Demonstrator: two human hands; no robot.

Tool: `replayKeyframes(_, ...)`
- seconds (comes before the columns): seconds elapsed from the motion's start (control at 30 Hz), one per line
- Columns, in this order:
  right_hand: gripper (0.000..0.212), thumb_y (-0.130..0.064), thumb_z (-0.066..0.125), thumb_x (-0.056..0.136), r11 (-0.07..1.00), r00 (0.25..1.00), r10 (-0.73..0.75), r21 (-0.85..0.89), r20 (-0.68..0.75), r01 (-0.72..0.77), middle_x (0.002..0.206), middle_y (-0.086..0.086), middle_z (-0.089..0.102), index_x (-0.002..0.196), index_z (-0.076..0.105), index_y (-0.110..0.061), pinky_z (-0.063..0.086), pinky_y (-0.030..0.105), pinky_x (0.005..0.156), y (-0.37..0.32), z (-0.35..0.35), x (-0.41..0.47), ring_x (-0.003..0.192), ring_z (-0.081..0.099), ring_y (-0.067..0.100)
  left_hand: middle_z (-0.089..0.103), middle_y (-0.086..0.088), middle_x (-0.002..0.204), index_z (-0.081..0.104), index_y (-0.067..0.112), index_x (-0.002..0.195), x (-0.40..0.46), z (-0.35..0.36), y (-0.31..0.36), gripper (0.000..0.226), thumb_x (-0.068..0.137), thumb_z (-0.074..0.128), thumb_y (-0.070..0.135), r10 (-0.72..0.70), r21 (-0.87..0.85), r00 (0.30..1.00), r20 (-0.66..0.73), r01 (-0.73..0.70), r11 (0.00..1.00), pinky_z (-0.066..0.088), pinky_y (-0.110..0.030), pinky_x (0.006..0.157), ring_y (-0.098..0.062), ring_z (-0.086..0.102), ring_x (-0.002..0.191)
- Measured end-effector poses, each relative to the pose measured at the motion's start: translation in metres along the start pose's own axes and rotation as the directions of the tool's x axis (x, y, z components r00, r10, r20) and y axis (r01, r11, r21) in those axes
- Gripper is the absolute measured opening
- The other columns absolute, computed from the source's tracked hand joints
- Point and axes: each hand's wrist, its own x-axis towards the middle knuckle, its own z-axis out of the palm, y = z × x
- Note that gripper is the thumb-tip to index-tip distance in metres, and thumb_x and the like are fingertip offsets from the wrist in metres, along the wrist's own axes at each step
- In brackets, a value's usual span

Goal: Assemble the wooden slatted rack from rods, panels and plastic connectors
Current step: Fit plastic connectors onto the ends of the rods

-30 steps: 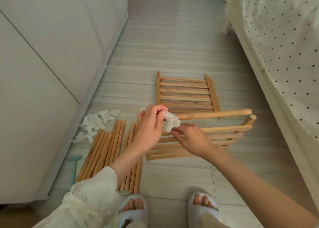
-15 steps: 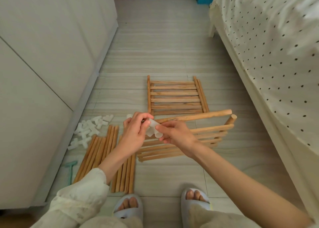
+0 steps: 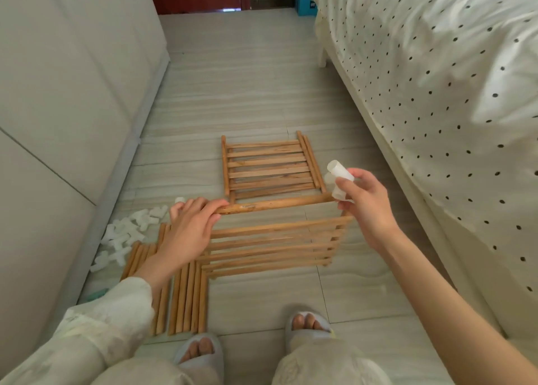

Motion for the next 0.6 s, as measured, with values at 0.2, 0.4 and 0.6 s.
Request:
replayKeyframes(0.2,0.010,-0.010,0.060,0.088,0.983,0.986,0.131,0.144,-0.103,-0.115,0.086,0.006,0.061,0.097,0.055,-0.011,0.041,0.022,0.056,0.008,-0.045,0.013,0.066,0.054,0.012,0.049,0.005,0.127,0.036,0.025,0.137,0.022,-0.003,0.042,0.043,0.096,0.044,0.037,0.067,0.136,0.964,0.257,-0.105,0.985,0.022,-0.035,0.101,-0.014,0.047,0.117)
replayKeyframes(0.4,0.006,-0.008,0.058,0.088,0.928,0.968,0.251,0.287,-0.003,-0.239,0.081,0.011,0.059,0.093,0.055,-0.008,0.048,0.019,0.052,0.009,-0.065,0.012,0.063,0.056,0.015,0.048,-0.004,0.128,0.032,0.018,0.133,0.041,0.028,0.121,0.051,0.094,0.045,0.048,0.240,0.267,0.912,0.333,-0.336,0.903,0.043,-0.037,0.083,-0.024,0.050,0.115)
replayKeyframes(0.6,0.024,-0.005,0.056,0.089,0.907,0.955,0.286,0.298,0.081,-0.297,0.102,0.016,0.063,0.113,0.057,-0.004,0.056,0.023,0.061,0.019,-0.081,0.005,0.070,0.063,0.015,0.055,-0.001,0.117,0.039,0.017,0.119,0.040,0.030,0.113,0.049,0.089,0.046,0.056,0.220,0.268,0.932,0.288,-0.299,0.916,0.046,-0.033,0.068,-0.020,0.056,0.102)
